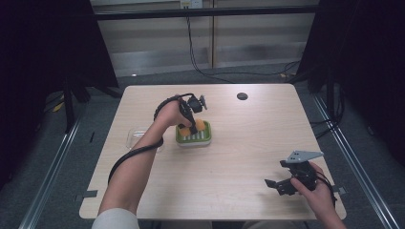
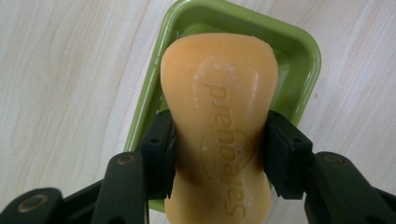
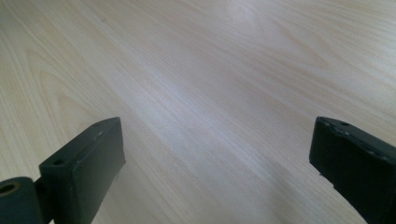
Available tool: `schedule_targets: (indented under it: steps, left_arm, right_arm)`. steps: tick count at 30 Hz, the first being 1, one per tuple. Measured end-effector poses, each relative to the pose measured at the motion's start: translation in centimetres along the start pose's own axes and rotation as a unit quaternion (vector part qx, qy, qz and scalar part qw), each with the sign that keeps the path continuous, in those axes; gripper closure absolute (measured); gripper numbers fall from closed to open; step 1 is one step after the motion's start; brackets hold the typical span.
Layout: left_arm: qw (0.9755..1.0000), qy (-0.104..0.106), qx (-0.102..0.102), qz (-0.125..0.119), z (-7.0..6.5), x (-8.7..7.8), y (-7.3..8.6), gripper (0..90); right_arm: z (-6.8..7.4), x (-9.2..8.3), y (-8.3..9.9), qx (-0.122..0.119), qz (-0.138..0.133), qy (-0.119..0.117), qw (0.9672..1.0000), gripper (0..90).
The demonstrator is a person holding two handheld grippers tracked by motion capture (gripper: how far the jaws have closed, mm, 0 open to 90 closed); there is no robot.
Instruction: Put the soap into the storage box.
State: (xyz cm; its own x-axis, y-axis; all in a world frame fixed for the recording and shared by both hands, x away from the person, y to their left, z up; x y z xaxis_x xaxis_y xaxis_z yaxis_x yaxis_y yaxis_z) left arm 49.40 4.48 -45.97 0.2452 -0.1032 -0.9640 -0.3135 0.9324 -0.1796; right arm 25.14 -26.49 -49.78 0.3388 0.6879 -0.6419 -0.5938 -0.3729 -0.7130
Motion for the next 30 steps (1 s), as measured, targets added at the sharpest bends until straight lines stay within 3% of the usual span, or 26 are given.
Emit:
schedule_targets:
  steps: [2,7,8,9,10,11,14,17,22,30]
  left_arm:
    - [1.0000,0.000,0.008,0.001,0.1,0.1,0.0,50.1]
    - [1.0000,0.002,0.000,-0.003,0.0,0.4,-0.1,50.0]
    - [1.0000,0.001,0.007,0.000,0.1,0.4,-0.1,50.0]
    - [1.0000,-0.004,0.000,-0.004,0.0,0.5,-0.1,50.0]
    - [1.0000,0.007,0.001,-0.001,0.0,0.5,-0.1,50.0]
    - [1.0000,-0.005,-0.001,-0.004,-0.1,0.7,-0.1,50.0]
    - [1.0000,0.004,0.000,-0.001,-0.2,0.9,-0.1,50.0]
    - [1.0000,-0.002,-0.002,-0.001,-0.2,1.1,0.0,50.0]
    - [1.0000,0.005,0.001,0.000,-0.2,1.3,0.0,50.0]
    - [0.9999,0.010,-0.013,0.000,-0.3,1.8,0.0,49.9]
  right_arm:
    - [0.0,0.0,0.0,-0.001,0.000,-0.001,1.0000,3.3]
    - [-0.1,-0.1,0.0,-0.002,-0.001,0.001,1.0000,3.3]
    - [-0.1,-0.1,0.0,-0.002,-0.001,0.001,1.0000,3.3]
    - [-0.1,-0.1,0.0,-0.003,0.000,0.001,1.0000,3.3]
    - [-0.1,-0.1,0.0,-0.002,0.000,0.000,1.0000,3.3]
    - [-0.1,-0.1,0.0,-0.002,0.000,0.001,1.0000,3.3]
    - [-0.1,-0.1,0.1,-0.001,0.001,0.001,1.0000,3.3]
    - [0.0,0.0,0.1,-0.002,0.002,-0.001,1.0000,3.4]
    - [0.0,0.0,0.1,-0.001,0.002,-0.001,1.0000,3.3]
    - [-0.1,0.0,0.1,0.000,0.002,0.001,1.0000,3.4]
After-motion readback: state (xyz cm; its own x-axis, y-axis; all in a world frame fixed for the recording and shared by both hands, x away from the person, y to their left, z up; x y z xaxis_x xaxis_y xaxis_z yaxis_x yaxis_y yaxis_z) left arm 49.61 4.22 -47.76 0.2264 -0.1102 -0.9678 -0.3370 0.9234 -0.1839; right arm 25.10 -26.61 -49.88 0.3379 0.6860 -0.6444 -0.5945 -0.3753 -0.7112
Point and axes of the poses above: each handheld gripper's, and its own axes: x roughly forward along the jaws, y roughly out of its underside, z roughly to its left, the point moved 3 cm from there along x, roughly forward along the jaws, and after that the axes turned 14 degrees about -y, right-handed, at the moved point
